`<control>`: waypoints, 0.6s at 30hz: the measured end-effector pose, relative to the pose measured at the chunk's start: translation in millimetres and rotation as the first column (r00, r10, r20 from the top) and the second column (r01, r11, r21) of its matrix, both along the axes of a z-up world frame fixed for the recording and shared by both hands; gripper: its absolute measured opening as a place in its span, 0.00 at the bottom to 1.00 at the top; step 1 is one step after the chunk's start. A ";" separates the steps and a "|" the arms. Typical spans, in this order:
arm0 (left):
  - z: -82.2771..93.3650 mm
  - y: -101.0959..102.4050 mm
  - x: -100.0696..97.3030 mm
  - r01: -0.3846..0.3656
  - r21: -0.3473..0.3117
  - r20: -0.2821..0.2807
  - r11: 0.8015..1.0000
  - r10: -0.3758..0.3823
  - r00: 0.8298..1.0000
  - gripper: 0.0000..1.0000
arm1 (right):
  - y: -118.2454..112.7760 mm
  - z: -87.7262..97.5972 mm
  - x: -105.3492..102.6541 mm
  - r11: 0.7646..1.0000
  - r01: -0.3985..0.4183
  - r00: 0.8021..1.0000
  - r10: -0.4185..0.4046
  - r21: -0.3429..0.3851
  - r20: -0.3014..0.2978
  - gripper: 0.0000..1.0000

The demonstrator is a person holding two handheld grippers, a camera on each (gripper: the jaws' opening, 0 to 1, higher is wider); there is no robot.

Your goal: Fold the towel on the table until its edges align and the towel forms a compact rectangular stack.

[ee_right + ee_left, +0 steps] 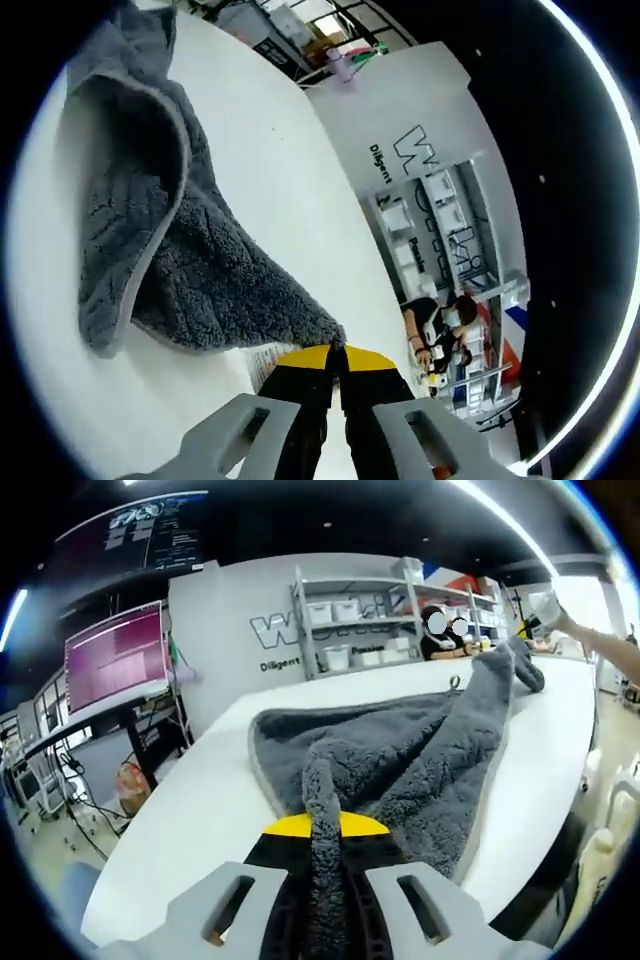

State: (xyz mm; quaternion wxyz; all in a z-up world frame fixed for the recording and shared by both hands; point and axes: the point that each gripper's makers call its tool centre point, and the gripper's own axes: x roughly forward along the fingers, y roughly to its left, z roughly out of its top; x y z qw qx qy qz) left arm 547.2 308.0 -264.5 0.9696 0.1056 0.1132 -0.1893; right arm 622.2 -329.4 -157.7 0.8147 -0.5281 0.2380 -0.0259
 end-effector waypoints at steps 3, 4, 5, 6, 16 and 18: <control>0.0 0.8 0.5 0.000 -0.001 0.000 1.000 0.000 1.000 0.04 | -10.0 3.4 3.7 1.000 0.025 1.000 -0.025 0.004 0.012 0.00; 0.1 1.0 0.7 0.001 -0.002 -0.001 1.000 -0.001 1.000 0.04 | -14.4 7.0 5.8 0.999 0.036 0.999 -0.036 -0.015 0.022 0.00; 0.2 1.1 0.9 0.002 -0.002 0.000 1.000 -0.002 1.000 0.04 | -15.4 7.9 7.8 0.999 0.036 0.999 -0.036 -0.014 0.023 0.00; 0.2 1.0 0.9 0.003 -0.001 0.000 1.000 -0.003 1.000 0.04 | -16.2 10.5 10.7 0.999 0.039 0.999 -0.038 -0.009 0.029 0.00; 1.0 -1.3 0.5 0.018 0.027 0.011 0.999 -0.018 1.000 0.04 | -12.3 15.1 45.2 0.997 0.077 0.995 -0.078 0.024 0.055 0.00; 1.2 -1.3 0.7 0.018 0.030 0.010 0.999 -0.019 1.000 0.04 | -9.4 12.2 52.1 0.997 0.080 0.995 -0.081 0.020 0.053 0.00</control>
